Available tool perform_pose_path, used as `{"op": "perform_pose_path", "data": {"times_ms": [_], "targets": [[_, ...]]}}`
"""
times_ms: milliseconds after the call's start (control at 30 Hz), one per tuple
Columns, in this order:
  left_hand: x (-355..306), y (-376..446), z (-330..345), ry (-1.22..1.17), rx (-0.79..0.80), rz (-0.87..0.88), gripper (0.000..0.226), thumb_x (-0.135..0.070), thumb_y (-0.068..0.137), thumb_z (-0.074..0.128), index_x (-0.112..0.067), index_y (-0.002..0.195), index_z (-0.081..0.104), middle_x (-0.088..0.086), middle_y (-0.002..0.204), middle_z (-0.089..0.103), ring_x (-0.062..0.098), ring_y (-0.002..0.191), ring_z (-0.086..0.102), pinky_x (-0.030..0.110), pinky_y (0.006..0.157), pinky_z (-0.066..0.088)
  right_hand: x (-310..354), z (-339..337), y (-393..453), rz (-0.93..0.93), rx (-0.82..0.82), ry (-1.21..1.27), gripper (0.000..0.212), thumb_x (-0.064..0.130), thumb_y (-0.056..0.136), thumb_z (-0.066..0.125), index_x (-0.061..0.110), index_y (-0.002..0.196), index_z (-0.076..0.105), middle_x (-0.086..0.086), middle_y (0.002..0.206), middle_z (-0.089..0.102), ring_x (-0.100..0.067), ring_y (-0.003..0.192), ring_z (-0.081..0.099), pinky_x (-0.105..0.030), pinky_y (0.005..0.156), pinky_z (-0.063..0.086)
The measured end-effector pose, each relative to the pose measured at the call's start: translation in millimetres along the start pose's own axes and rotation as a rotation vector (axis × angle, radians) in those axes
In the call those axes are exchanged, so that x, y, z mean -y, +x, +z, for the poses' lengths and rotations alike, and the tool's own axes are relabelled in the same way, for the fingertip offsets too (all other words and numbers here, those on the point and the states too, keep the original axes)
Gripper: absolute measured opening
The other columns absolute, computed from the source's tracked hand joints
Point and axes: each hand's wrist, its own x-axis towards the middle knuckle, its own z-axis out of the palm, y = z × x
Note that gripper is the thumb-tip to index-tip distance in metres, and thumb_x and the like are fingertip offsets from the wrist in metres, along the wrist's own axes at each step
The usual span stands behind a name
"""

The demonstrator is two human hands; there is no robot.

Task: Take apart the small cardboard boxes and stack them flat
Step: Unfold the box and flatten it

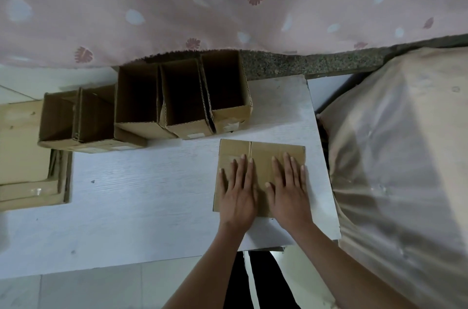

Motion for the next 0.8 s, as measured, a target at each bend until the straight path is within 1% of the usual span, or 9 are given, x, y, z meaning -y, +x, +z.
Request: {"op": "perform_pose_path", "data": {"times_ms": [233,333,467,533,567,600,667,733,800], "targets": [[10.6,13.2,12.7,0.034,-0.067,0.047,0.063,-0.039,0.104,0.024,-0.021,0.161,0.006,0.000,0.169,0.001,0.025,0.155,0.000,0.053,0.124,0.006,-7.6,19.7,2.0,-0.024,-0.070,-0.012,0.066,0.042,0.102,0.033,0.011,0.158,0.018,-0.018,0.165,0.006,-0.029,0.153,0.005,-0.057,0.121,0.012],[7.4,15.5,11.8,0.046,-0.043,0.032,0.062,-0.038,0.104,0.021,-0.020,0.161,0.005,0.001,0.169,-0.001,0.026,0.155,-0.001,0.053,0.123,0.006,-7.4,19.8,2.7,-0.027,-0.084,-0.009,0.065,0.041,0.102,0.033,0.010,0.157,0.020,-0.019,0.164,0.008,-0.031,0.153,0.007,-0.058,0.121,0.011],[1.2,13.1,-0.2,0.059,0.018,-0.009,0.061,-0.039,0.105,0.017,-0.020,0.161,0.004,0.001,0.169,-0.002,0.025,0.155,-0.004,0.052,0.123,0.006,1.0,2.7,1.5,0.021,-0.035,0.014,0.065,0.043,0.100,0.036,0.013,0.157,0.024,-0.018,0.164,0.011,-0.030,0.153,0.008,-0.056,0.122,0.011],[-2.5,12.8,-5.6,0.071,0.067,-0.031,0.061,-0.040,0.105,0.011,-0.022,0.161,-0.004,-0.001,0.168,-0.009,0.024,0.154,-0.012,0.052,0.123,0.002,9.2,-12.1,1.9,0.152,-0.016,0.103,0.068,0.040,0.094,0.049,0.016,0.154,0.028,-0.017,0.163,0.012,-0.033,0.150,0.016,-0.052,0.122,0.016],[-3.4,11.7,-7.9,0.082,0.099,-0.042,0.061,-0.041,0.104,0.006,-0.023,0.159,-0.010,-0.002,0.167,-0.016,0.023,0.153,-0.017,0.052,0.123,-0.002,14.0,-20.2,2.1,0.249,-0.025,0.174,0.071,0.034,0.090,0.056,0.015,0.153,0.028,-0.018,0.161,0.015,-0.036,0.147,0.023,-0.052,0.119,0.026],[-4.6,11.7,-10.3,0.094,0.132,-0.054,0.060,-0.042,0.103,0.002,-0.024,0.157,-0.018,-0.002,0.165,-0.023,0.023,0.151,-0.024,0.052,0.123,-0.006,18.3,-28.7,3.4,0.364,-0.033,0.275,0.073,0.027,0.088,0.059,0.014,0.151,0.026,-0.018,0.158,0.019,-0.038,0.142,0.028,-0.052,0.114,0.035],[-9.1,14.2,-16.0,0.076,0.201,-0.086,0.061,-0.044,0.102,-0.001,-0.025,0.152,-0.032,-0.003,0.159,-0.037,0.024,0.146,-0.034,0.052,0.122,-0.013,22.6,-46.1,11.2,0.616,0.003,0.540,0.073,0.018,0.087,0.061,0.008,0.151,0.026,-0.021,0.150,0.031,-0.040,0.135,0.034,-0.049,0.107,0.039],[-17.8,16.3,-22.9,0.018,0.266,-0.119,0.065,-0.041,0.105,0.009,-0.024,0.149,-0.036,-0.002,0.156,-0.043,0.027,0.143,-0.039,0.054,0.121,-0.014,18.6,-60.5,22.0,0.796,0.036,0.710,0.067,0.014,0.085,0.065,0.004,0.144,0.036,-0.022,0.139,0.043,-0.040,0.127,0.041,-0.047,0.103,0.041],[-27.7,17.3,-32.3,-0.033,0.338,-0.142,0.073,-0.032,0.106,0.023,-0.024,0.150,-0.035,0.002,0.156,-0.041,0.031,0.144,-0.037,0.056,0.120,-0.014,11.1,-73.2,29.7,0.947,0.091,0.809,0.055,0.010,0.085,0.065,0.001,0.135,0.044,-0.021,0.130,0.050,-0.040,0.119,0.049,-0.044,0.093,0.047]]}}
